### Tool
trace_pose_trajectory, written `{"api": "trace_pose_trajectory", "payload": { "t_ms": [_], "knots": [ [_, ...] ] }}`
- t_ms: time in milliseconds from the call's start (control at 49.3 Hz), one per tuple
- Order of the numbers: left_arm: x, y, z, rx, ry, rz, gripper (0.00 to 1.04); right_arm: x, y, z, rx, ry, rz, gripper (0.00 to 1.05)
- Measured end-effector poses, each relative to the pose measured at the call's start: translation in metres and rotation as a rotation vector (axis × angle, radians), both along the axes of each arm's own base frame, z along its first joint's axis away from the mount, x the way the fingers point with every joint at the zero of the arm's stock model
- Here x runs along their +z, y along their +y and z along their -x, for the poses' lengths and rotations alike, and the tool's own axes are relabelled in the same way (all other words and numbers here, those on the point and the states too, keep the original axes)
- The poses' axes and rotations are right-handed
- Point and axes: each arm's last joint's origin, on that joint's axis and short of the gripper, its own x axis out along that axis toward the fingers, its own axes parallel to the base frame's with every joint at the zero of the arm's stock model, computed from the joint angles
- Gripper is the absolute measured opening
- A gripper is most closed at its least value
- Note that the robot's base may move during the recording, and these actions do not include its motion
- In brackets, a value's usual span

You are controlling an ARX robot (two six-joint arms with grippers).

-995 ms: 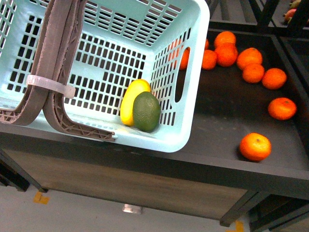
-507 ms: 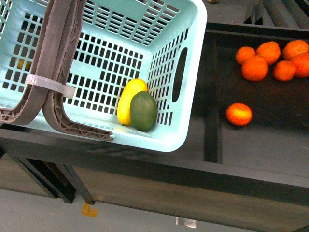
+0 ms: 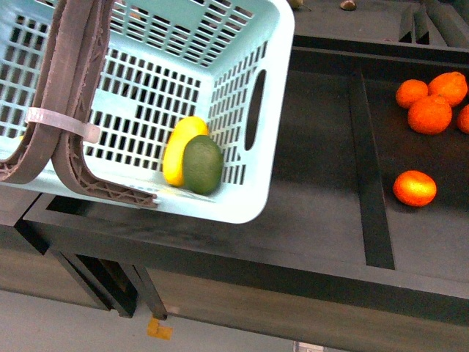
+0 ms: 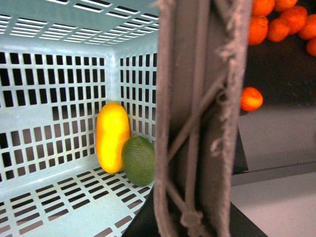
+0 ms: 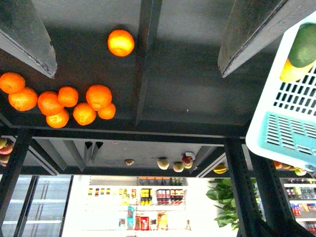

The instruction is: Pick mango and avocado into basket

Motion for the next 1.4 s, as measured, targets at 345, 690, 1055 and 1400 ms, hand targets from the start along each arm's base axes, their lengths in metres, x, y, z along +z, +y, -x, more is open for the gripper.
{"api": "trace_pose_trajectory", "payload": {
  "t_ms": [345,690,1055,1400],
  "knots": [
    [-0.002,-0.003,0.001,-0.109,0.03,0.039,0.06,0.0,0.0,0.0,0.0,0.0,0.0,0.97],
    [-0.016,-0.043,-0.103,-0.133,-0.007,0.343,0.06,0.0,0.0,0.0,-0.001,0.0,0.0,0.97],
    [-0.03,-0.027,-0.219,0.89,0.133,0.697,0.06,0.0,0.0,0.0,0.0,0.0,0.0,0.97],
    [-0.079,-0.046,-0.246,1.077,0.301,0.866,0.06,0.0,0.0,0.0,-0.001,0.0,0.0,0.97]
  ]
}}
